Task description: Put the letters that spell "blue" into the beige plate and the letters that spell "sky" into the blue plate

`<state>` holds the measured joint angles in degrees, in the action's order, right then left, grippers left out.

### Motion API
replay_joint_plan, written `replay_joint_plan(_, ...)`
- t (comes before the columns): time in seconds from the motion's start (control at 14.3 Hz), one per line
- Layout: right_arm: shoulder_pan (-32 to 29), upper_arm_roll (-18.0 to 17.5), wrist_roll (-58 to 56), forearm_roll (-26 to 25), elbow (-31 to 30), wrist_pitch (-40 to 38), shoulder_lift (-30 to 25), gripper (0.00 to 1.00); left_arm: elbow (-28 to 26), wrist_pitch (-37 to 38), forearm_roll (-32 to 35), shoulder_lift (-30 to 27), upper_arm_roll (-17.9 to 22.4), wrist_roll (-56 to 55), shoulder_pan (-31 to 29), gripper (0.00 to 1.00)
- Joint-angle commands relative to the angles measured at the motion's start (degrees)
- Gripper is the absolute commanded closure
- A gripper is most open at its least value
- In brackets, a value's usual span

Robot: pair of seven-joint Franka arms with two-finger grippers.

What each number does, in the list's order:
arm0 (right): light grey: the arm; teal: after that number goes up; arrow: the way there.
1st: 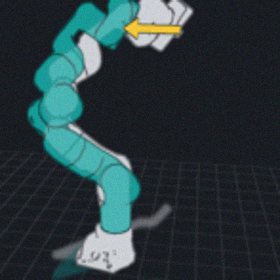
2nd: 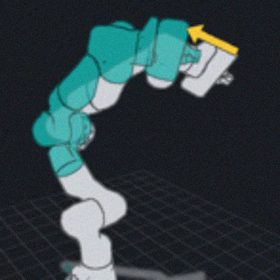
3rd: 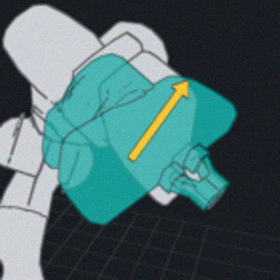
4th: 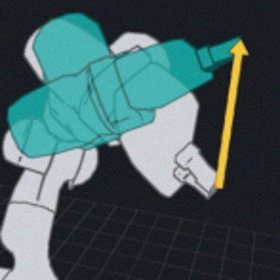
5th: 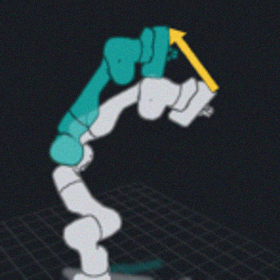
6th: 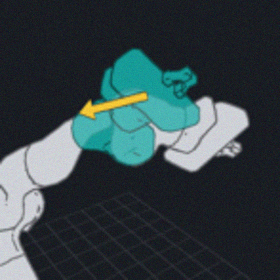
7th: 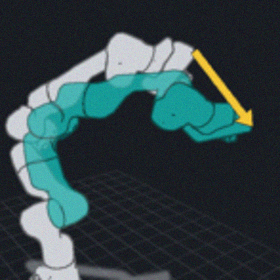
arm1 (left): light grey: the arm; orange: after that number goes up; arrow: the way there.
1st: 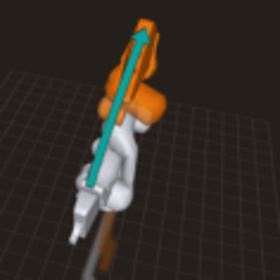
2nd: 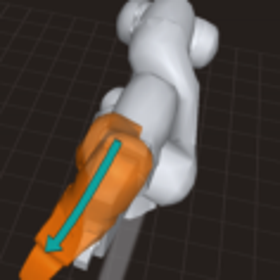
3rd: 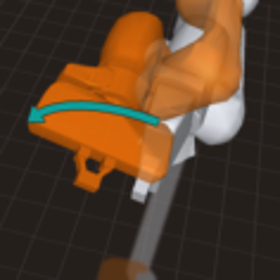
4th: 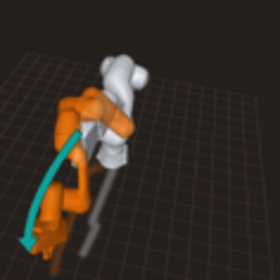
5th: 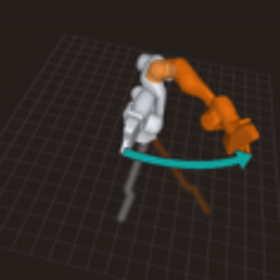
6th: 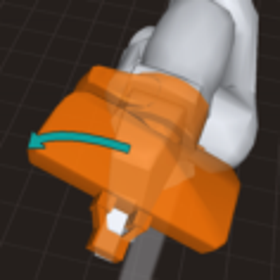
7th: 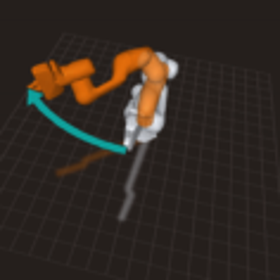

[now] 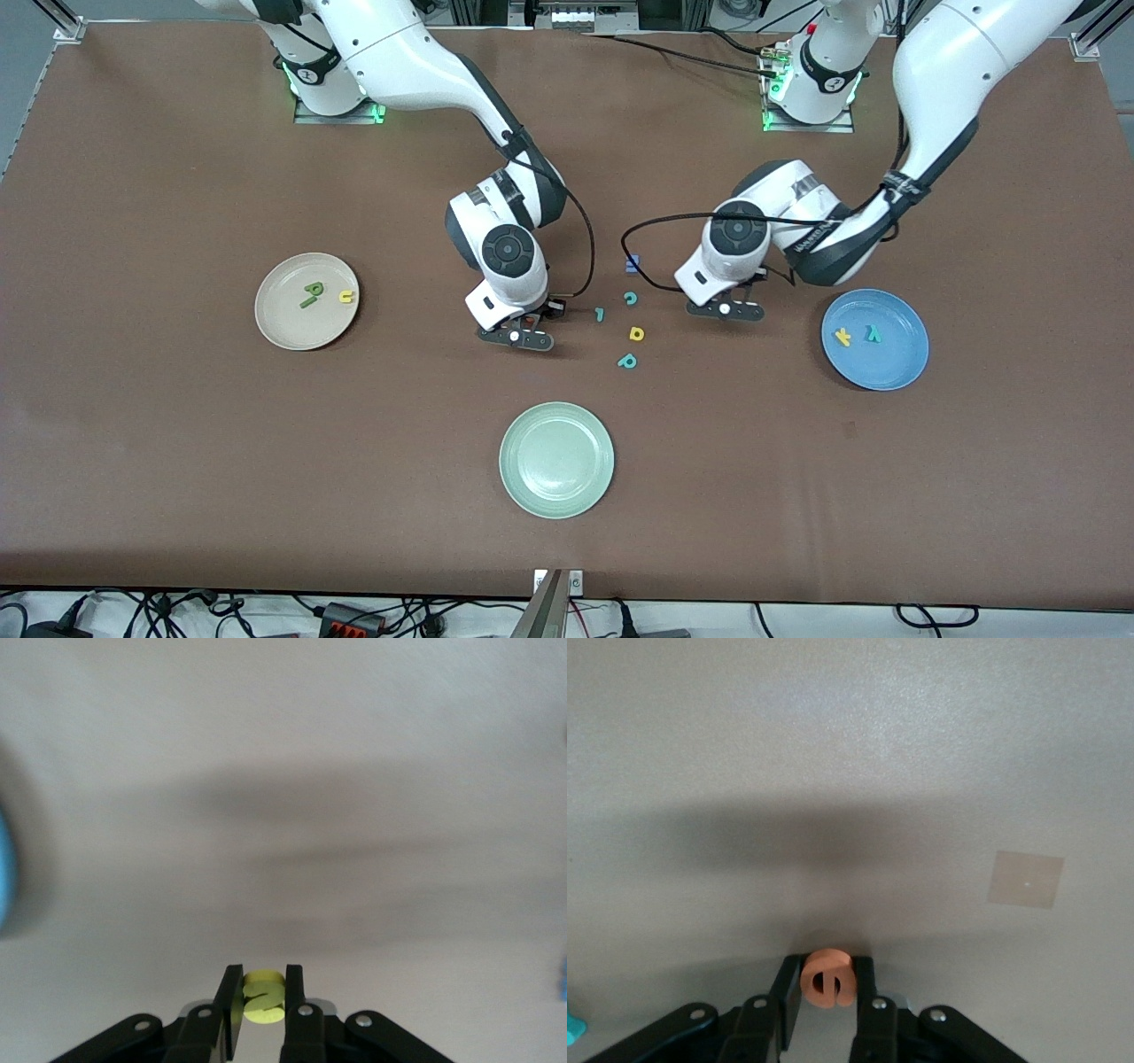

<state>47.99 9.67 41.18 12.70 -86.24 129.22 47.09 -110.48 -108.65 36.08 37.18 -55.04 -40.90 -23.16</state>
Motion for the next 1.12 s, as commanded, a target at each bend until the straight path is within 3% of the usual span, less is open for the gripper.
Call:
replay_joint_plan(0.0, -0.62, 0.52, -1.27, 0.83, 0.72, -0.29, 0.63, 0.77, 4.04, 5.11, 1.27, 0.44, -0.51, 12.90, -5.73, 0.94)
replay_joint_plan(0.21, -1.76, 0.61, -3.81, 0.84, 0.11, -1.42, -1.03, 0.77, 4.13, 4.94, 1.36, 0.52, -0.25, 23.21, -12.68, 0.94)
replay_joint_plan(0.42, -5.09, 1.23, -7.67, 0.66, -1.20, -8.09, -4.02, 0.77, 4.13, 4.59, 1.54, 2.10, 1.41, 27.62, -17.09, 0.93)
replay_joint_plan(0.56, -7.38, 2.80, -11.88, 0.05, -5.93, -8.99, -8.05, 0.77, 4.04, 3.80, 1.63, 2.28, 4.05, 29.11, -17.27, 0.92)
replay_joint_plan(0.7, -7.91, 6.92, -19.51, -0.04, -13.12, -9.16, -13.14, 0.77, 4.13, 2.57, 1.54, 2.46, 5.46, 31.65, -17.45, 0.88)
replay_joint_plan(0.77, -7.83, 9.38, -24.25, -0.13, -16.90, -9.16, -15.52, 0.77, 4.22, 2.48, 1.54, 2.46, 5.64, 32.02, -17.53, 0.57)
replay_joint_plan(0.84, -7.91, 11.58, -28.39, -0.13, -19.90, -9.16, -17.98, 0.77, 4.83, 2.65, 1.45, 2.46, 5.64, 32.11, -17.62, 0.01)
replay_joint_plan(1.05, -9.93, 15.46, -37.72, -0.04, -28.08, -9.16, -22.65, 0.77, 8.68, 4.74, 0.75, 1.84, 4.77, 31.93, -17.01, 0.00)
